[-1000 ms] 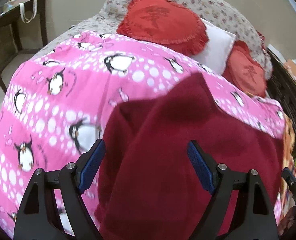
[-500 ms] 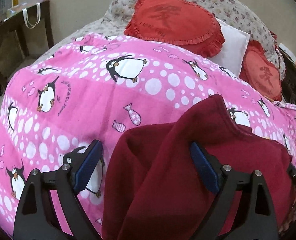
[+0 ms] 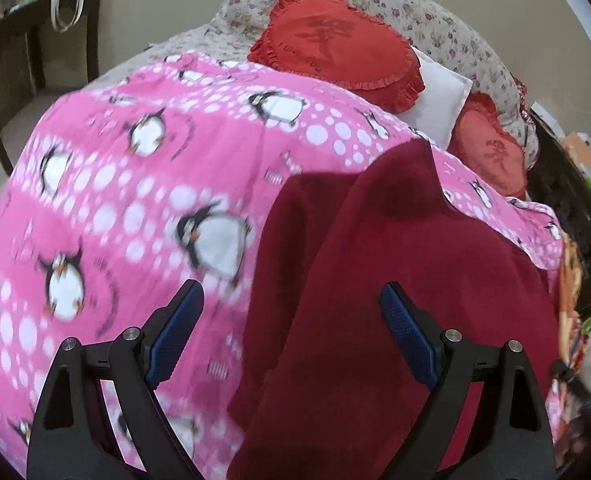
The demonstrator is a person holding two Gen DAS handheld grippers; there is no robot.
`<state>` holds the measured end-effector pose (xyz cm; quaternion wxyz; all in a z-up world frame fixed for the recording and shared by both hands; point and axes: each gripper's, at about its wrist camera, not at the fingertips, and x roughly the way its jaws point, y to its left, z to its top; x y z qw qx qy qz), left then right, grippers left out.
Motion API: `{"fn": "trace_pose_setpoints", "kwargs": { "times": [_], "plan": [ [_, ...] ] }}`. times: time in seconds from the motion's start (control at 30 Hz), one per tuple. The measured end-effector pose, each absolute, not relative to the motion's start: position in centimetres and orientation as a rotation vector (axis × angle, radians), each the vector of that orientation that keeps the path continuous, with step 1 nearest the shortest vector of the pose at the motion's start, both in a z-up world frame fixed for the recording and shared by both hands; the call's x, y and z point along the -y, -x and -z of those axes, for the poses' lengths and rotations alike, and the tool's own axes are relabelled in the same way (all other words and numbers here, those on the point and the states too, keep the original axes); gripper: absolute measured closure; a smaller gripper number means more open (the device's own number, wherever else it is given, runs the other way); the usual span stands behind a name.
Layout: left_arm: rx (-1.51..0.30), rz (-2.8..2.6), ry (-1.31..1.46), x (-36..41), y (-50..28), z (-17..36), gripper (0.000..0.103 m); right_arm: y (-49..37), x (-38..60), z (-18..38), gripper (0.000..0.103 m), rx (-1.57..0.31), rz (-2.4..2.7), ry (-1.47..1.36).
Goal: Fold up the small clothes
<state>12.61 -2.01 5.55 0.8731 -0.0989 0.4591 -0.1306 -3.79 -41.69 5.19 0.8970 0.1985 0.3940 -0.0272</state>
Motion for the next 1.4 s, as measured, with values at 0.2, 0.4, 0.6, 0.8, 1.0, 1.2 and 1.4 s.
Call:
{"fn": "trace_pose_setpoints", "kwargs": {
  "times": [0.2,0.4,0.6,0.8,1.0,1.2,1.4],
  "plan": [
    [-0.979,0.284,0.174,1.1,-10.2,-4.9,0.013,5.9,40.0,-3.5,0.072,-0.823,0.004,-0.425],
    [-0.993,0.322,0.206,0.8,-9.5,-4.2,0.013,5.8,40.3,-4.1,0.08,-0.801,0.047,-0.403],
    [-1.028,0.371,0.257,1.2,-11.5,-3.1,0.013,6.5,42.0,-4.2,0.034,-0.728,0.075,-0.485],
    [-1.047,0.416,0.287,2.0,-13.1,-2.0,0.003,3.4,41.9,-1.7,0.034,-0.802,-0.017,-0.506],
    [-1.054,0.427,0.234,3.1,-13.9,-1.8,0.001,2.2,42.0,-0.5,0.028,-0.796,-0.045,-0.558],
    [-1.053,0.434,0.233,3.5,-14.2,-1.7,0.001,1.5,41.4,-0.4,0.03,-0.802,-0.042,-0.569],
    [-1.032,0.487,0.197,4.5,-13.4,-2.5,0.049,1.9,41.2,-1.5,0.057,-0.778,-0.03,-0.532]
  ]
}}
